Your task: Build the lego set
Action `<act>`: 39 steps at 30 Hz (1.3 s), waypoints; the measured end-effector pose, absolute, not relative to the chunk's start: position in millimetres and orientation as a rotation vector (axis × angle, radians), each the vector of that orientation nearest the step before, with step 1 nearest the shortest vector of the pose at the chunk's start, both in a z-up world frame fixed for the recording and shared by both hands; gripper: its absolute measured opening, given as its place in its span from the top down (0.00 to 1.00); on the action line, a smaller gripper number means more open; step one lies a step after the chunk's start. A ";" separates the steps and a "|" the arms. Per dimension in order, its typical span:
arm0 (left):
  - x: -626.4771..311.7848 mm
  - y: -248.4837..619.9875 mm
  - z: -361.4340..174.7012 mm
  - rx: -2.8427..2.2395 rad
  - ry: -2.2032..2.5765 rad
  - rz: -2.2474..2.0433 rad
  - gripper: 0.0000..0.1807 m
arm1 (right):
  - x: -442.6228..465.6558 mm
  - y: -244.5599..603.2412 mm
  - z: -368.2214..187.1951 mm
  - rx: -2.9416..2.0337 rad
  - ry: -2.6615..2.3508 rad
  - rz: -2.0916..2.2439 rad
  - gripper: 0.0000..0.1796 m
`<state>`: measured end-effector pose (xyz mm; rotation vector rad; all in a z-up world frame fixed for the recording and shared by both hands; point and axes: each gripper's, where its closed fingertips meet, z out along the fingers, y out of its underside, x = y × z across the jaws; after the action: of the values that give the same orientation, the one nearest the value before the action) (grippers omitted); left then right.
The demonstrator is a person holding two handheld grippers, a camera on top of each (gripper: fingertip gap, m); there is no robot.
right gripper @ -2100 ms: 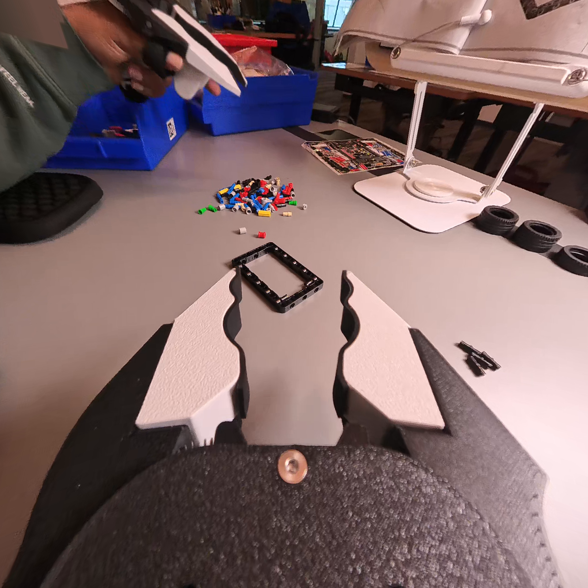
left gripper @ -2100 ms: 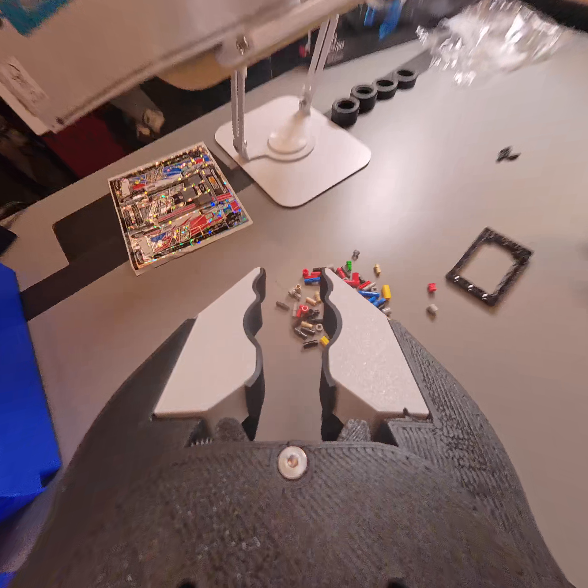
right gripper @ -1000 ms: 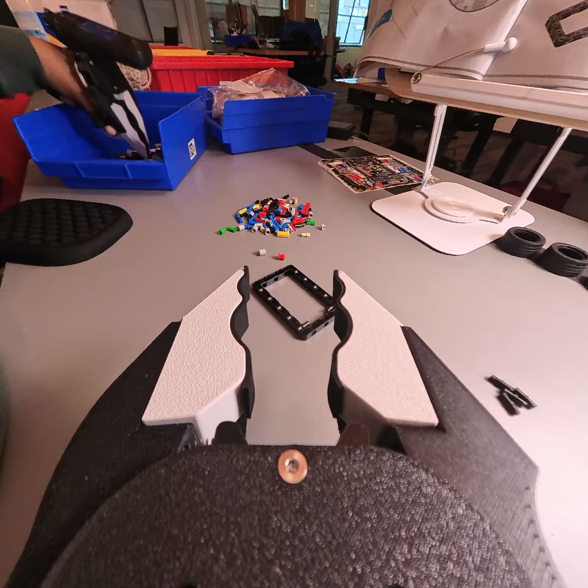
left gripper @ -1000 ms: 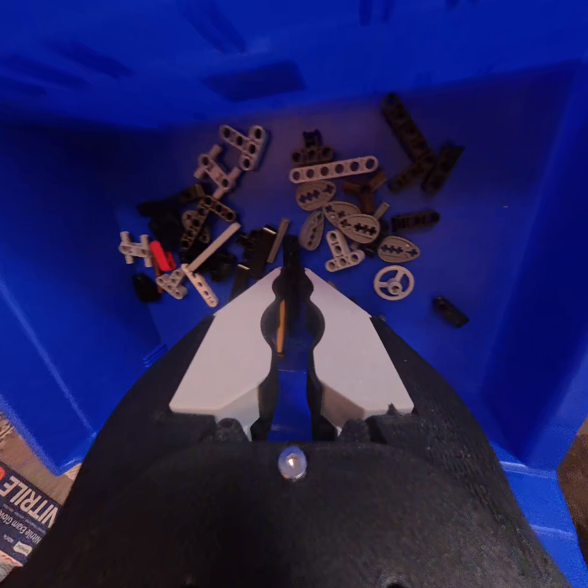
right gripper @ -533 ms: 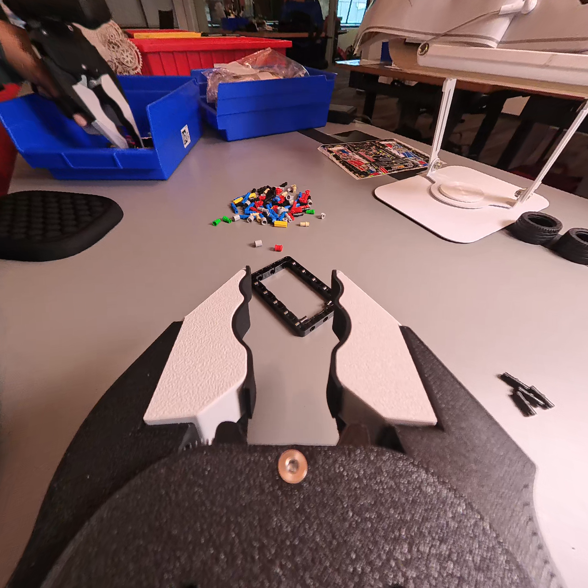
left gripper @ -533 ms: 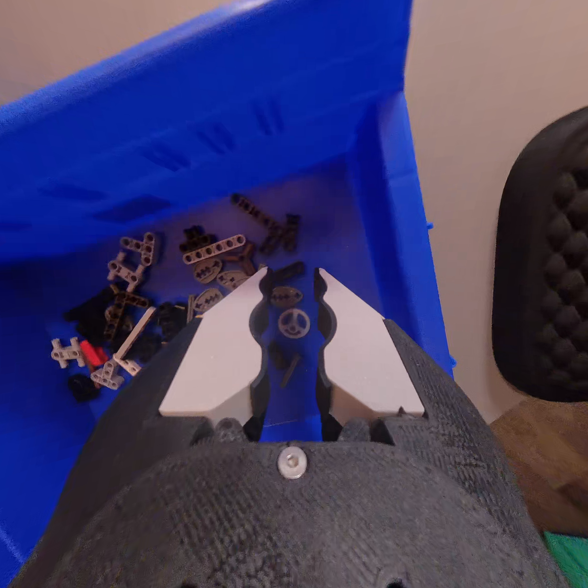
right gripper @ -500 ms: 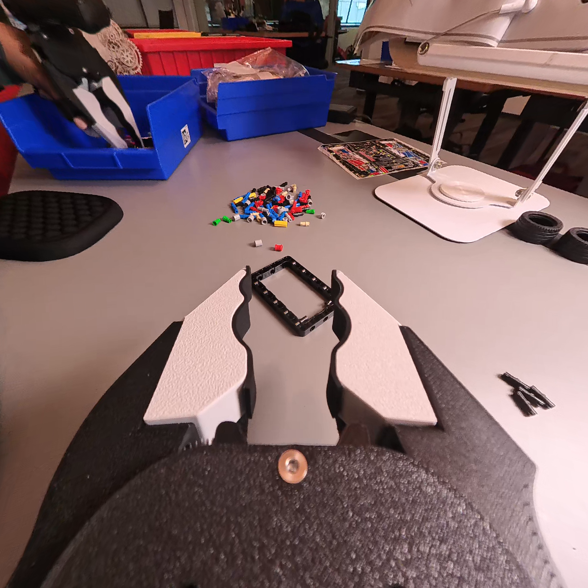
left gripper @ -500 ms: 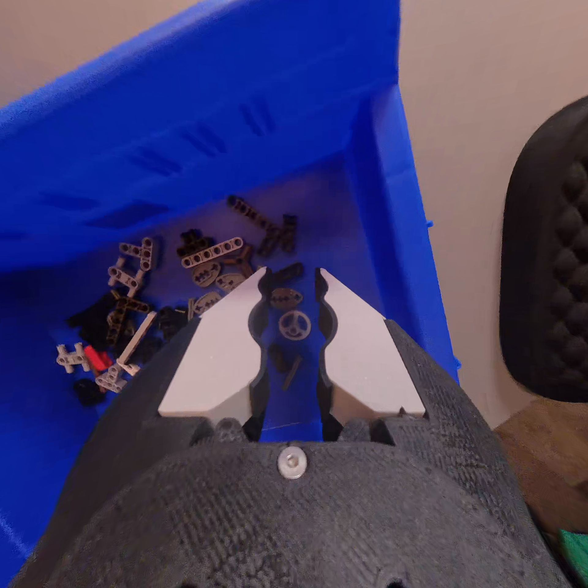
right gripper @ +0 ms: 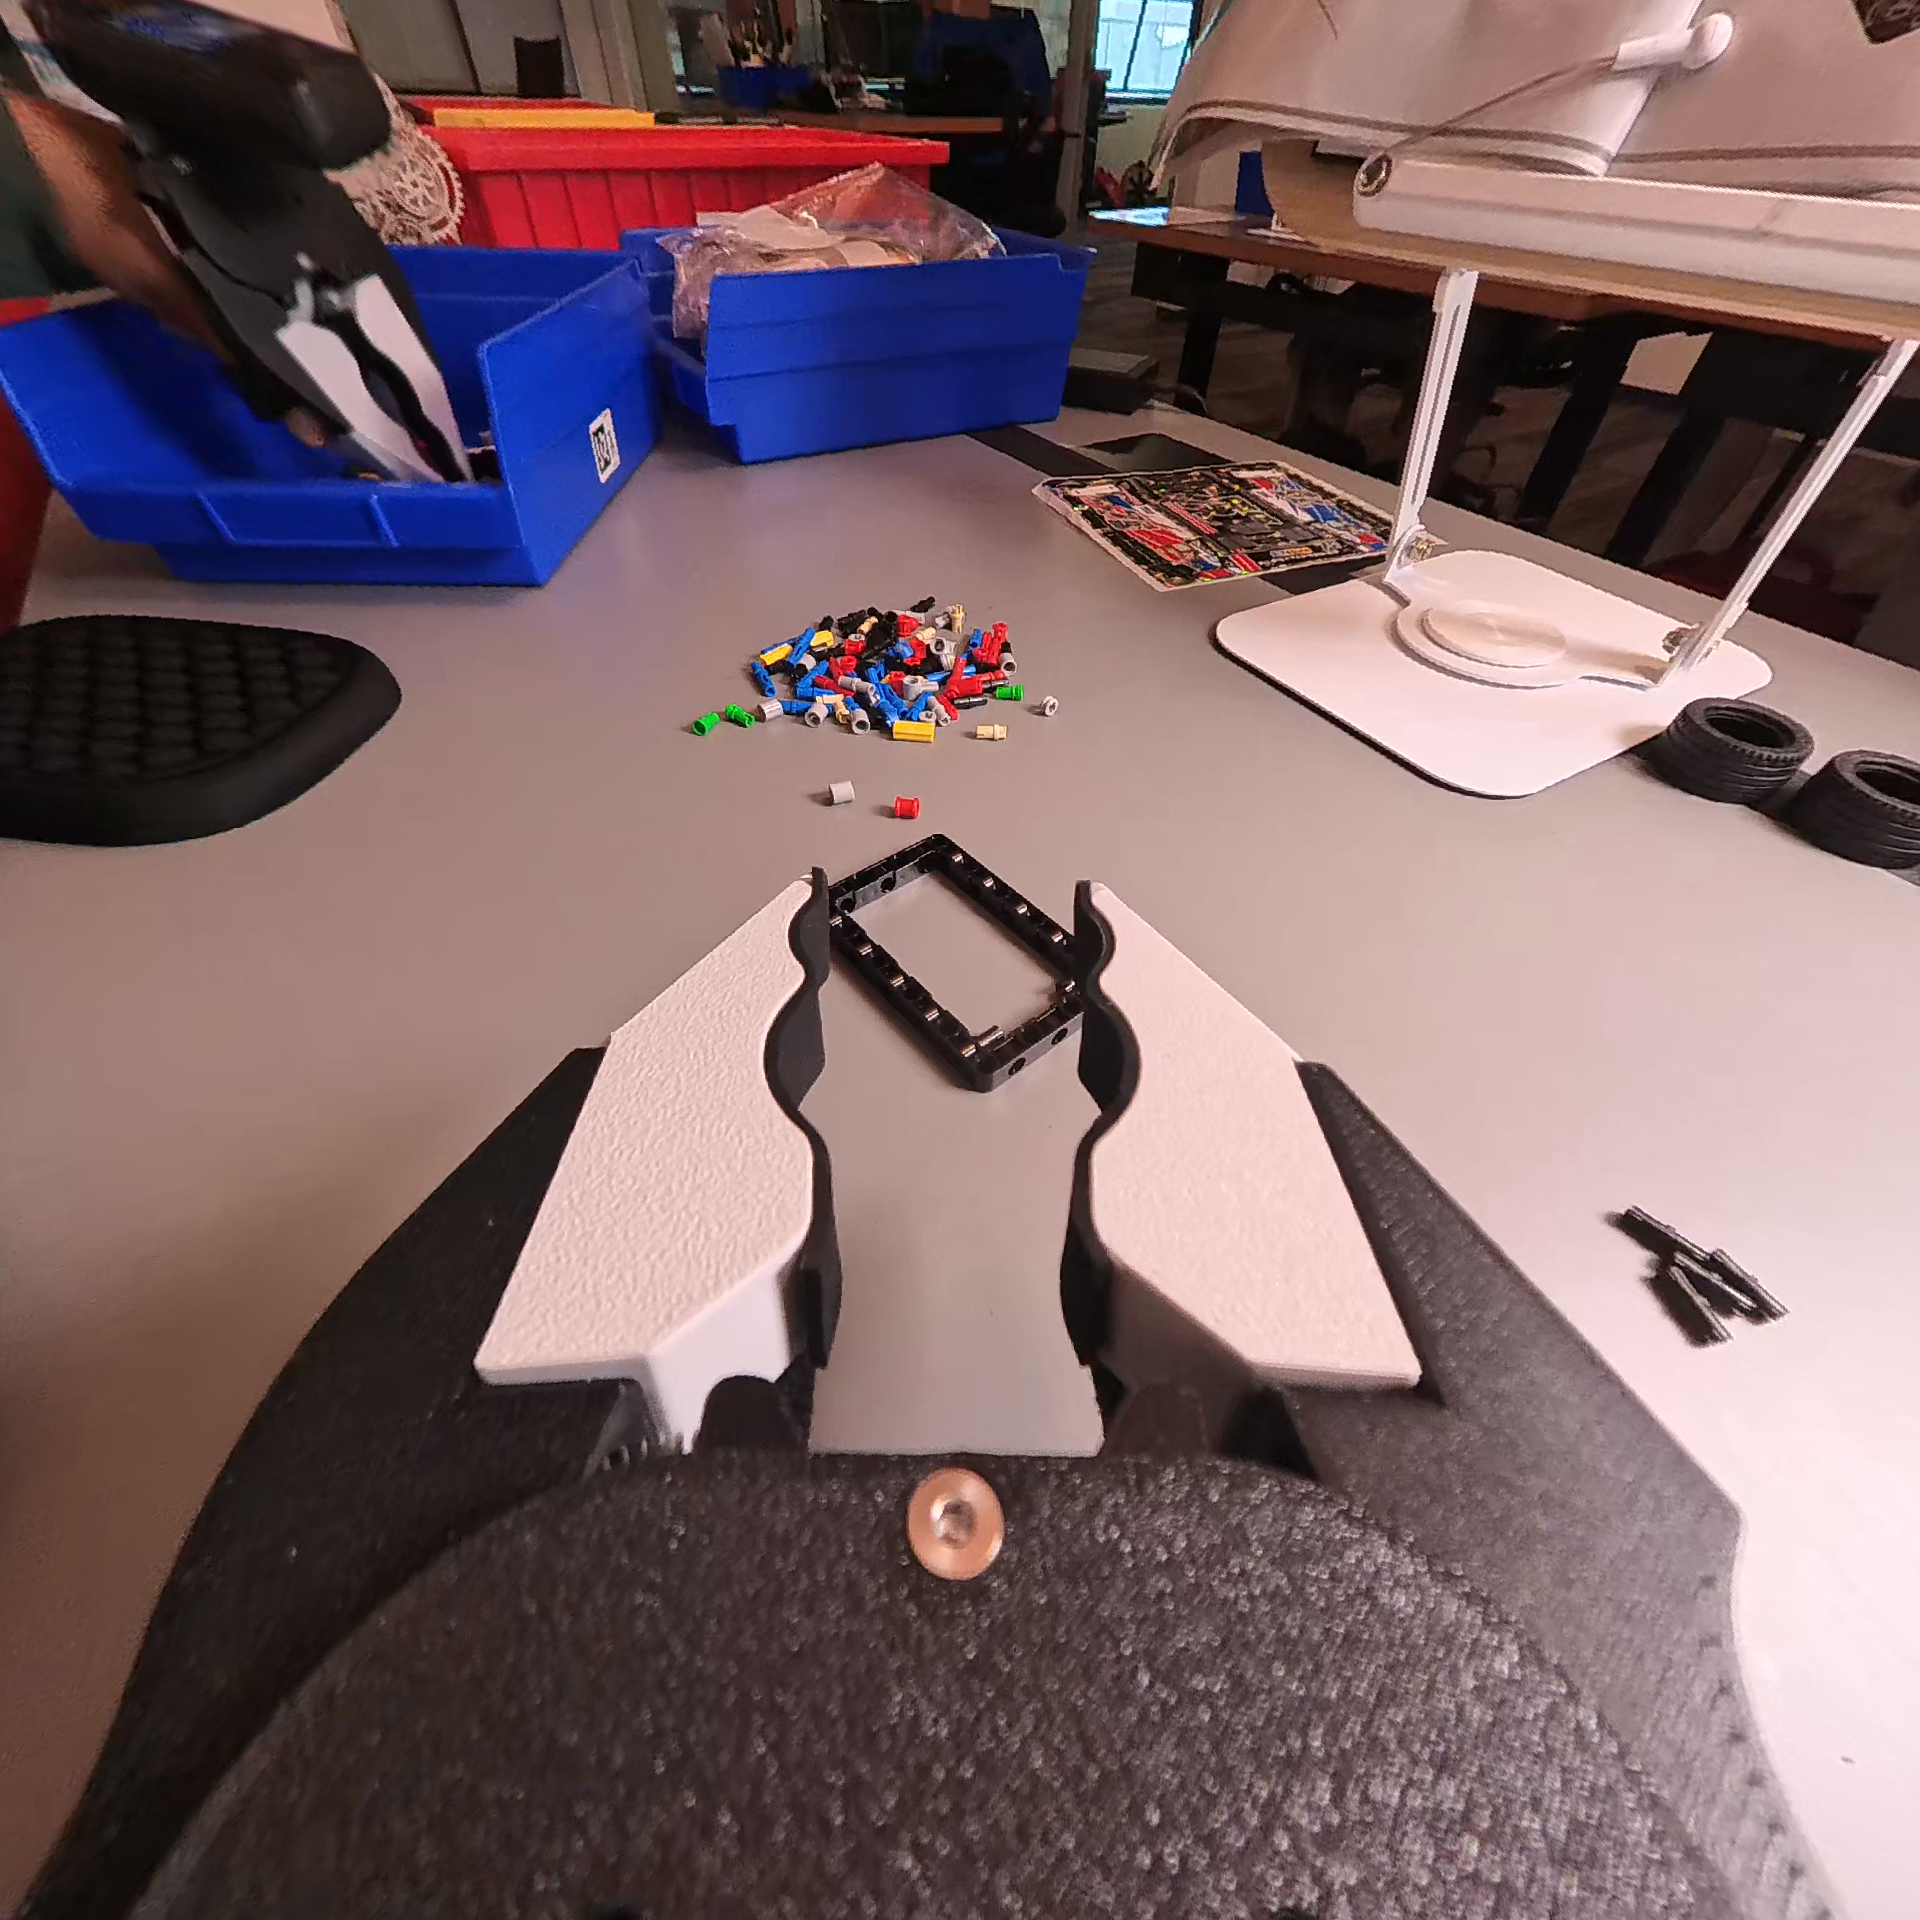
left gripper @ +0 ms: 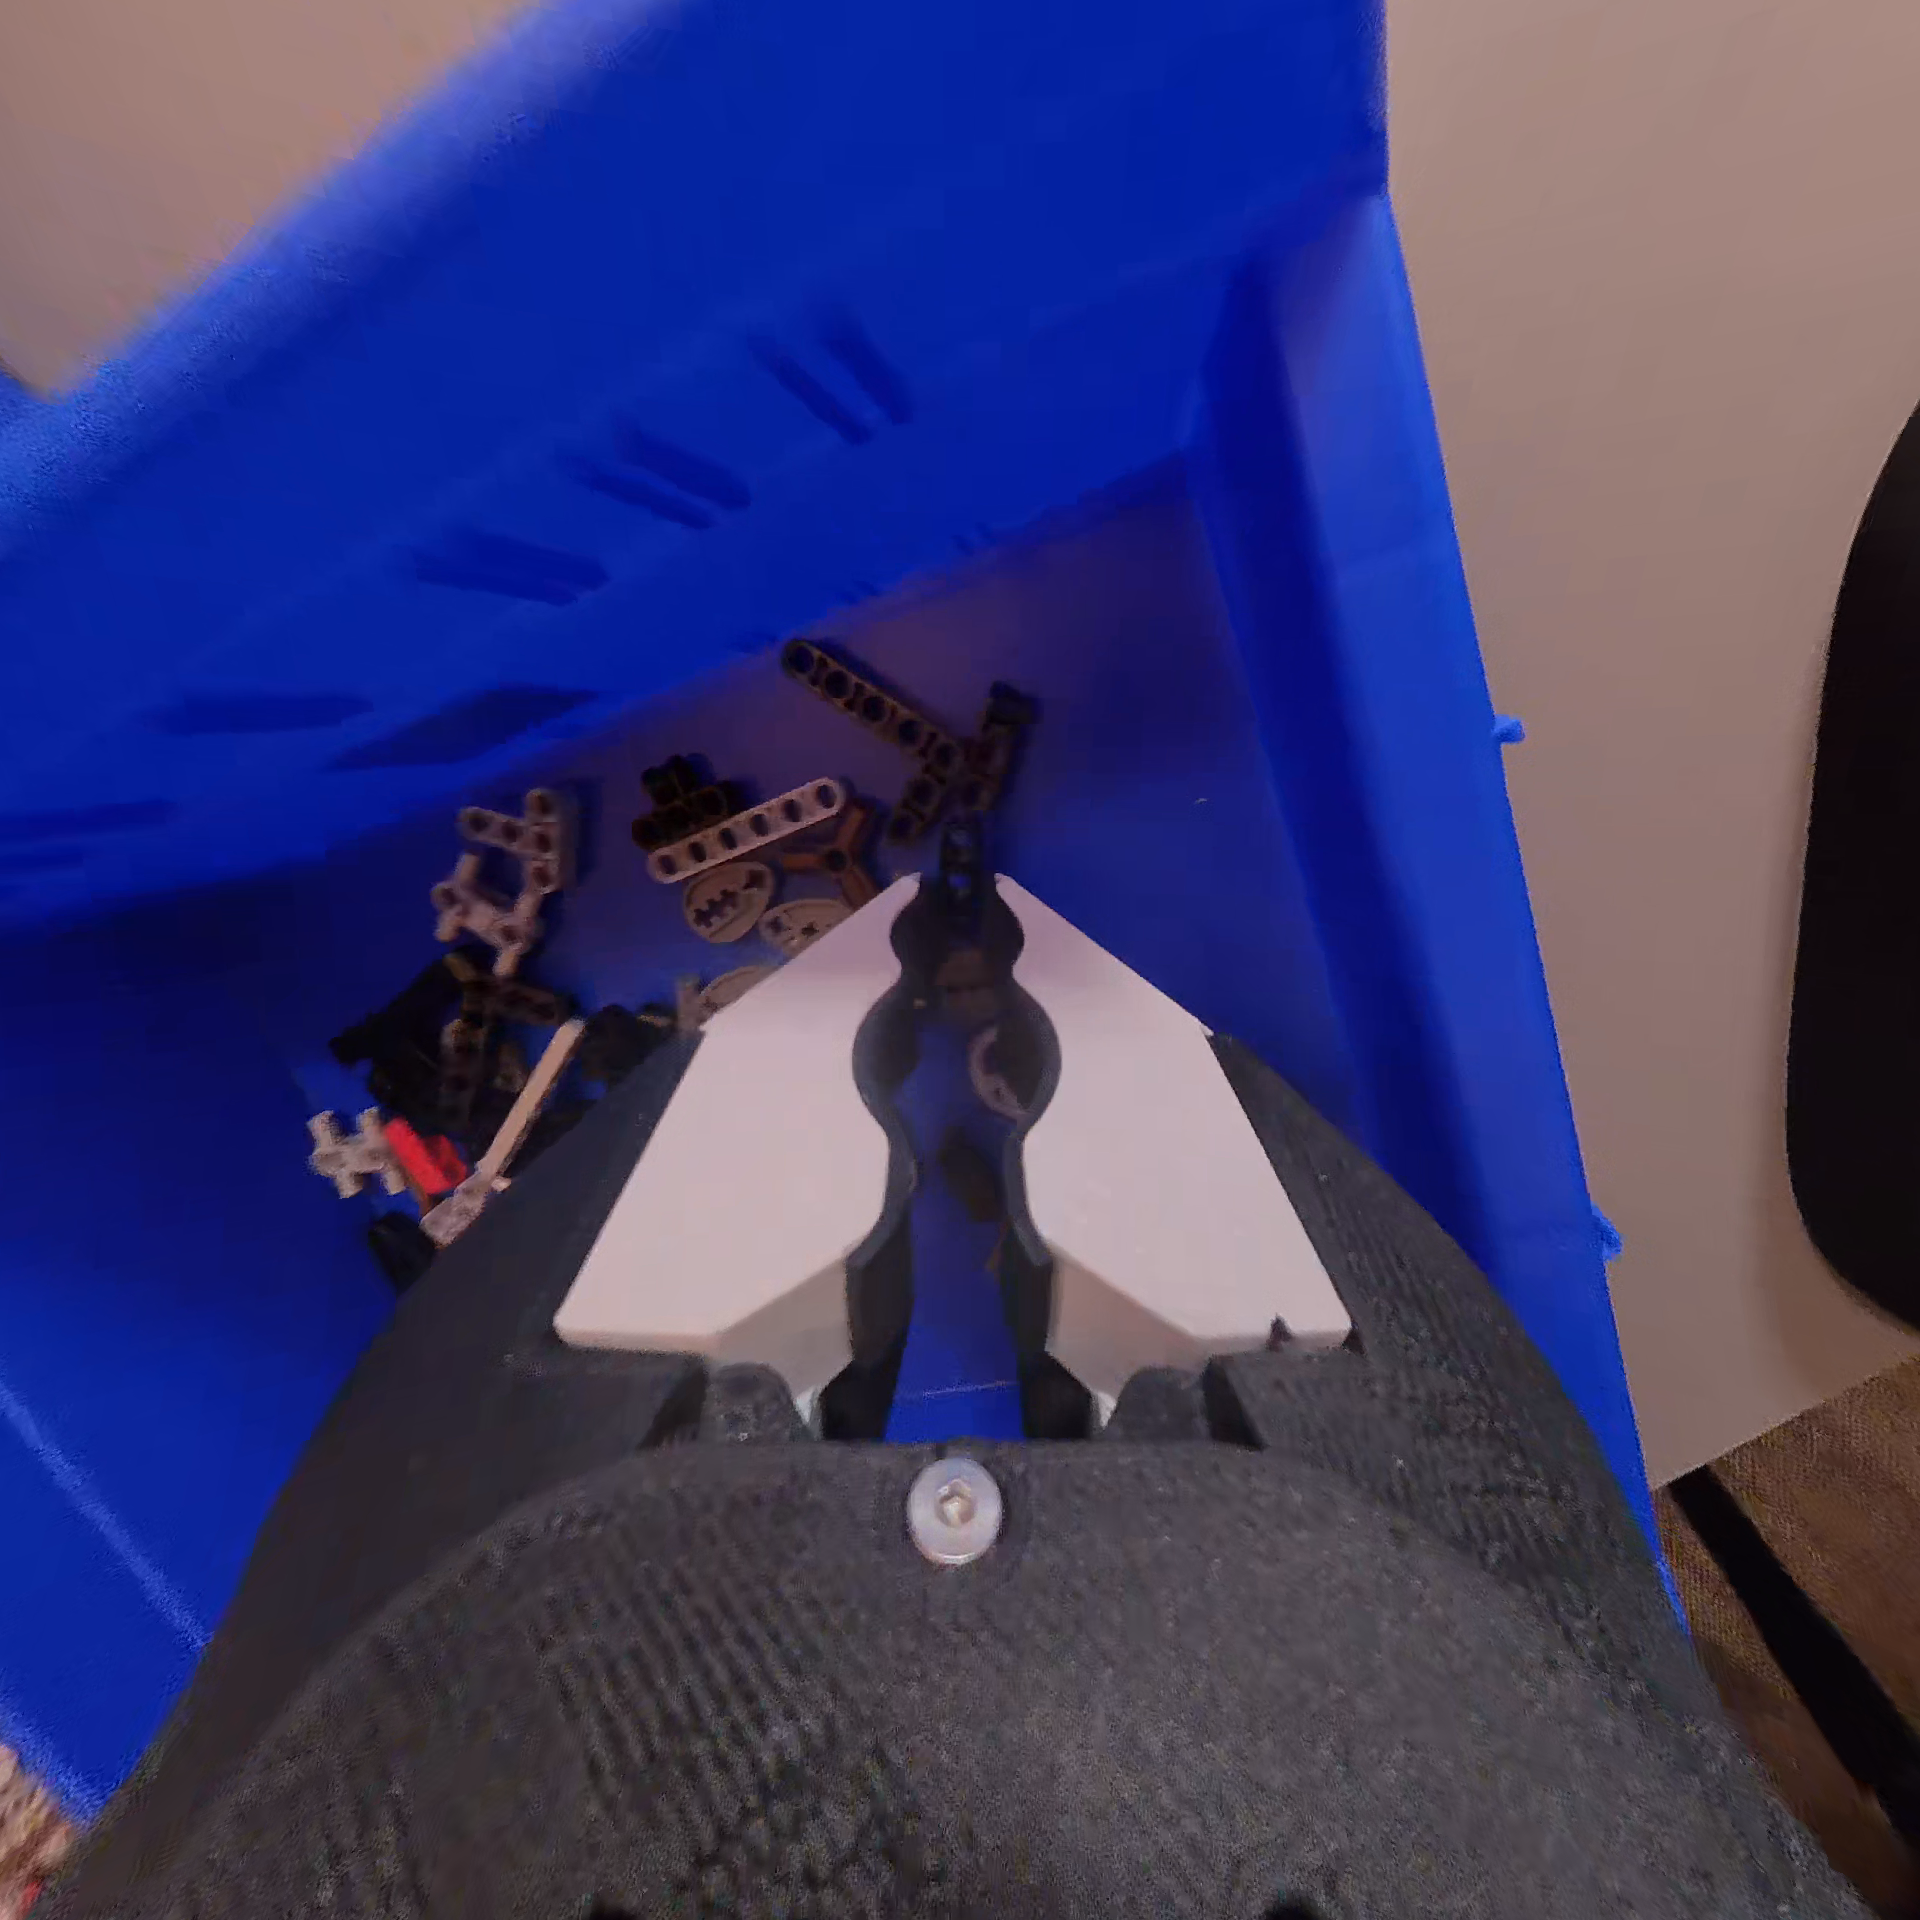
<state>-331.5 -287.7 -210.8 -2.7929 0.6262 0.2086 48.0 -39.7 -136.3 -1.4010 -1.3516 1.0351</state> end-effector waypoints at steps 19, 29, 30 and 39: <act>21.6 -140.0 -133.3 -1.994 0.609 -1.243 0.96 | 40.7 -117.0 -124.1 -1.037 -1.660 1.062 0.74; 65.3 -127.2 -154.1 -2.089 0.768 -1.393 0.96 | 41.2 -133.4 -143.5 -0.851 -1.823 0.855 0.89; 64.7 -125.8 -153.1 -2.084 0.738 -1.431 0.96 | 41.5 -132.4 -143.5 -0.849 -1.819 0.847 0.90; 54.8 -114.8 -142.9 -2.001 0.535 -1.599 0.96 | 41.1 -121.2 -139.2 -0.871 -1.778 0.839 0.96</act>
<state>54.8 -114.8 -142.9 -2.0014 0.5345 -1.5988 41.1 -121.2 -139.2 -0.8709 -1.7780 0.8394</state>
